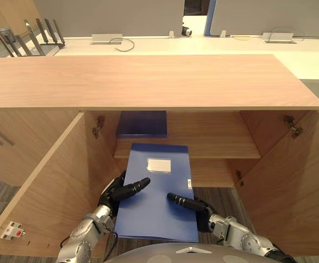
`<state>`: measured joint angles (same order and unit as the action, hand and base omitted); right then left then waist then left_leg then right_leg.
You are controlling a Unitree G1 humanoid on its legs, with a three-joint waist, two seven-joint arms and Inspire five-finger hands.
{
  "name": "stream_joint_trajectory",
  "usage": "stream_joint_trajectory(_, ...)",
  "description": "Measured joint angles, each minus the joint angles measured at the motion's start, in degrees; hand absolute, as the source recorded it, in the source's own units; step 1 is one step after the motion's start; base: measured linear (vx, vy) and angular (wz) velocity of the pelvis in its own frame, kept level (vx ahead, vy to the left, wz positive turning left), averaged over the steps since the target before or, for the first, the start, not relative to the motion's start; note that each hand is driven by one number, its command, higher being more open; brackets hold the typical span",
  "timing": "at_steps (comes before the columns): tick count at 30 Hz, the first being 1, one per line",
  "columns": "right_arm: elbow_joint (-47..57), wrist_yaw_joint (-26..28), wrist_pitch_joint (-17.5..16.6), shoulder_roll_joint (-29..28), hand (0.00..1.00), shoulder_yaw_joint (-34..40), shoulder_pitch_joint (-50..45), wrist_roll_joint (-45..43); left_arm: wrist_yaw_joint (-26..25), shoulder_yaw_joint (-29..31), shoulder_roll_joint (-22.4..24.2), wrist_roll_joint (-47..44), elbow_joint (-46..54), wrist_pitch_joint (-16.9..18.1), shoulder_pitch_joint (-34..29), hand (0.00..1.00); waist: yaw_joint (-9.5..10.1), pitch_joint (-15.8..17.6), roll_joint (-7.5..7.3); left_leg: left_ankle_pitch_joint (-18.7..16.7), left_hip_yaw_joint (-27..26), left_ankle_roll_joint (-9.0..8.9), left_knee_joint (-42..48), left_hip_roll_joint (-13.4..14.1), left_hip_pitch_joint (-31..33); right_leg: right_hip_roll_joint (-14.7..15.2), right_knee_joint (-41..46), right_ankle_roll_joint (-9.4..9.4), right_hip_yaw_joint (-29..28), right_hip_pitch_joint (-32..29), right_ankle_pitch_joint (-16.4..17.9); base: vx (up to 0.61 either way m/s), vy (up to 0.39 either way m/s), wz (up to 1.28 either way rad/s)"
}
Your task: Walk over to the cabinet, pick up the folder, carry it to the office cabinet, place the folder inside the office cabinet, then close the office cabinet door
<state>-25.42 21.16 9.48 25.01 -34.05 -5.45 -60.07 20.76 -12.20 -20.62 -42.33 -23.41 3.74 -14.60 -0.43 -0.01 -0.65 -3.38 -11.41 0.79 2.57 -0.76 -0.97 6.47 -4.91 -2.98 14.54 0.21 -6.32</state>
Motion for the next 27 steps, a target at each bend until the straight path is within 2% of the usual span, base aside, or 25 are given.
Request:
stream_joint_trajectory(1, -0.44, 0.11, 0.01, -0.53, 0.0, 0.58, -0.13, 0.77, 1.22, 0.85, 0.66, -0.01, -2.34, 0.26, 0.36, 1.0, 0.01, 0.15, -0.07, 0.0, -0.01, 0.0, -0.05, 0.0, -0.13, -0.01, 0.0, -0.01, -0.02, 0.08, 0.0, 0.0, 0.0, 0.0)
stream_joint_trajectory(2, -1.59, 0.05, 0.12, -1.91, 0.0, 2.05, -0.4, 3.89, 2.1, 3.45, 2.66, 3.83, -7.42, 0.45, 1.31, 1.0, 0.01, 0.28, -0.18, 0.03, -0.06, -0.03, -0.3, -0.02, -0.38, -0.01, 0.0, -0.03, -0.07, 0.17, 0.06, -0.02, 0.015, -0.05)
stream_joint_trajectory(3, -3.19, -0.26, 0.3, -3.2, 0.0, 3.1, -0.41, 7.74, 1.68, 6.06, 4.64, 9.42, -12.34, 0.83, 2.32, 1.0, -0.11, 0.29, -0.26, 0.21, -0.14, -0.05, -0.96, -0.11, -0.73, 0.01, 0.0, -0.03, -0.24, 0.13, 0.11, -0.01, 0.022, -0.04)
stream_joint_trajectory(6, -7.24, -0.77, 1.07, -4.75, 0.0, 3.18, -0.42, 11.82, 0.21, 9.01, 7.7, 15.5, -20.88, 0.89, 3.36, 1.0, -0.11, 0.7, -0.51, 0.29, -0.14, 0.03, -1.26, -0.23, -0.87, 0.09, 0.0, -0.14, -0.25, 0.11, 0.19, 0.0, 0.007, -0.01)
stream_joint_trajectory(9, -8.94, -1.54, 1.68, -6.39, 0.0, 4.85, -0.43, 13.1, -1.45, 14.17, 11.25, 15.73, -25.64, 1.01, 3.89, 1.0, -0.01, 1.58, -0.63, 0.67, -0.1, 0.07, -2.18, -0.39, -1.7, 0.14, 0.0, -0.26, -0.2, 0.58, 0.28, 0.0, 0.0, 0.0)
stream_joint_trajectory(13, -10.46, -1.65, 1.7, -7.85, 0.0, 7.7, -0.46, 15.63, -3.41, 19.16, 13.52, 14.0, -27.85, 0.95, 3.97, 1.0, -0.01, 1.59, -0.55, 0.78, -0.05, 0.09, -3.0, -0.55, -2.65, 0.21, 0.01, -0.57, -0.16, 1.07, 0.61, 0.0, 0.0, 0.0)
stream_joint_trajectory(17, -12.27, -2.09, 1.67, -10.93, 0.0, 18.98, -0.51, 14.67, -7.92, 27.58, 15.14, 8.17, -30.34, 0.65, 3.92, 1.0, 0.01, 1.61, -0.48, 1.06, 0.38, 0.25, -3.62, -0.82, -2.71, 0.38, 0.02, -0.76, 0.27, 1.06, 0.74, 0.01, 0.02, 0.06)
stream_joint_trajectory(19, -12.26, -3.97, -0.75, -13.95, 0.0, 28.77, 0.76, 10.36, -11.97, 33.71, 15.01, 4.97, -33.37, 0.12, 3.22, 1.0, -0.39, 1.62, -0.42, 1.2, 0.48, 0.28, -3.88, -0.89, -2.77, 0.43, 0.02, -0.79, 0.37, 1.01, 0.76, 0.0, 0.0, 0.0)
stream_joint_trajectory(22, -12.24, -6.68, -5.62, -14.02, 0.0, 37.78, 4.93, 5.22, -15.1, 39.32, 14.37, 3.4, -34.93, -0.11, 0.93, 1.0, -0.78, 1.6, -0.42, 1.23, 0.73, 0.33, -3.89, -1.04, -2.77, 0.57, 0.01, -0.81, 0.66, 1.11, 0.78, 0.0, 0.014, 0.06)
stream_joint_trajectory(23, -12.22, -7.59, -7.92, -13.95, 0.0, 40.02, 6.17, 3.22, -15.87, 40.5, 14.08, 2.28, -35.27, -0.11, 0.09, 1.0, -0.61, 1.6, -0.43, 1.24, 0.93, 0.35, -3.89, -1.05, -2.79, 0.6, 0.0, -0.81, 0.86, 1.24, 0.79, 0.0, 0.011, 0.06)
stream_joint_trajectory(25, -12.09, -8.82, -10.33, -13.96, 0.0, 42.67, 7.51, 0.8, -16.76, 42.32, 14.03, 1.96, -35.46, -0.15, -0.72, 1.0, -0.19, 1.61, -0.44, 1.24, 0.96, 0.35, -3.91, -1.04, -2.89, 0.61, 0.0, -0.8, 0.89, 1.36, 0.8, 0.0, 0.003, 0.02)
stream_joint_trajectory(27, -12.09, -9.6, -11.6, -13.98, 0.0, 43.89, 7.8, -0.66, -17.21, 43.41, 14.17, 1.89, -35.58, -0.16, -0.74, 1.0, 0.28, 1.65, -0.45, 1.25, 1.06, 0.34, -4.02, -1.02, -3.27, 0.6, 0.0, -0.75, 1.01, 1.76, 0.91, 0.0, 0.0, 0.0)
